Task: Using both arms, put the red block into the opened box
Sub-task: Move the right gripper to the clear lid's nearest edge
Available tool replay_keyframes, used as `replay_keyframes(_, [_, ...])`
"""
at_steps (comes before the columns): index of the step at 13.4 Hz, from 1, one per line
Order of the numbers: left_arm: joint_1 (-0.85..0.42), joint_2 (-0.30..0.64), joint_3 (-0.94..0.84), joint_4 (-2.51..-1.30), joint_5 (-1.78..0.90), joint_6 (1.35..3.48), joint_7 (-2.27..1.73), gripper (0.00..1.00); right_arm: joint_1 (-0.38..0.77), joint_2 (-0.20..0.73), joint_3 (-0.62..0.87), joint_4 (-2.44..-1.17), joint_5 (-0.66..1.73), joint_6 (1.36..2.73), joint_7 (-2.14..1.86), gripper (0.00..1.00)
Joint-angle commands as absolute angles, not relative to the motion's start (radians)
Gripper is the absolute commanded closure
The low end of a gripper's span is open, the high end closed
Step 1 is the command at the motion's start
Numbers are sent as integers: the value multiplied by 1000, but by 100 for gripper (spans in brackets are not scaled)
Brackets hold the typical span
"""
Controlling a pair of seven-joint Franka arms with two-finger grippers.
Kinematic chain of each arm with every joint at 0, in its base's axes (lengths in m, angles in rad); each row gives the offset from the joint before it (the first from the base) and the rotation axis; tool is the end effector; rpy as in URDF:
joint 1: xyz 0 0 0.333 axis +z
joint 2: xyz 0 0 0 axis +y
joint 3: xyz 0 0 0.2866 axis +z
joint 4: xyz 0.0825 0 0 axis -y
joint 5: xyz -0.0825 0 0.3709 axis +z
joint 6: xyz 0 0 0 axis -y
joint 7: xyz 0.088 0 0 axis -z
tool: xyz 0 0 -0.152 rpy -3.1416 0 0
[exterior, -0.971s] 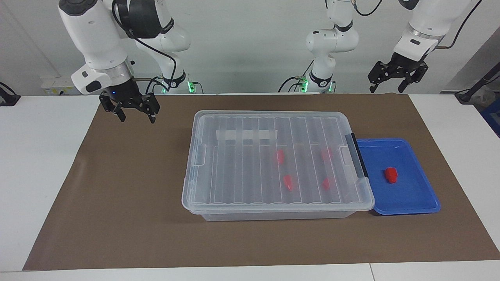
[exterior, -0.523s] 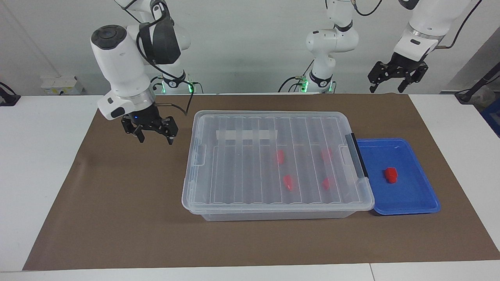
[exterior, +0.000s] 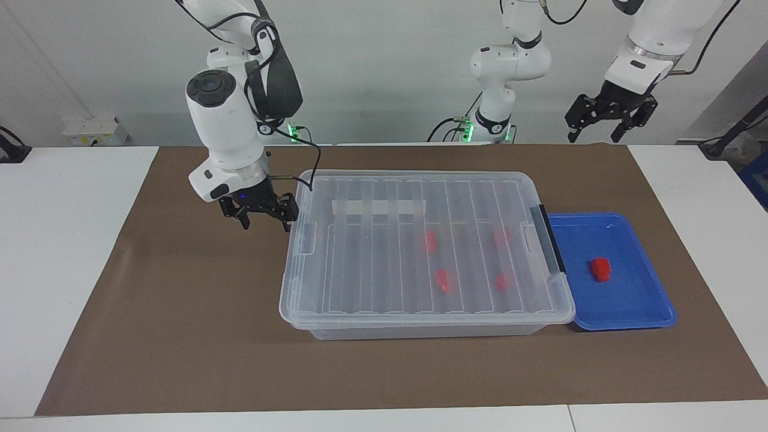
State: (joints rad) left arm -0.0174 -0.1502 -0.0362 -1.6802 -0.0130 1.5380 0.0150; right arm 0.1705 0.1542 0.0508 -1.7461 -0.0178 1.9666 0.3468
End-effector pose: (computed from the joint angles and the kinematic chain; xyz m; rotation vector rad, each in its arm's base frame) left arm 0.4943 -0.0296 0.5749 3.1320 -0.1076 0.0122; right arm 0.5870 0.1291 0.4159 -3.1241 0.1877 -0.1038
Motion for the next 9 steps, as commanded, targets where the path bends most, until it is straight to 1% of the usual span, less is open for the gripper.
replay_keyframes(1, [-6, -164, -43, -1681, -14, 1523, 6, 0, 196, 123, 55, -1801, -18, 2012, 380, 5])
replay_keyframes(5, [-6, -164, -43, -1681, -14, 1523, 8, 0, 221, 121, 55, -1839, -18, 2046, 414, 5])
replay_keyframes(9, [-6, -164, -41, -1681, -14, 1523, 8, 0, 218, 114, 51, -1850, -26, 2020, 407, 5])
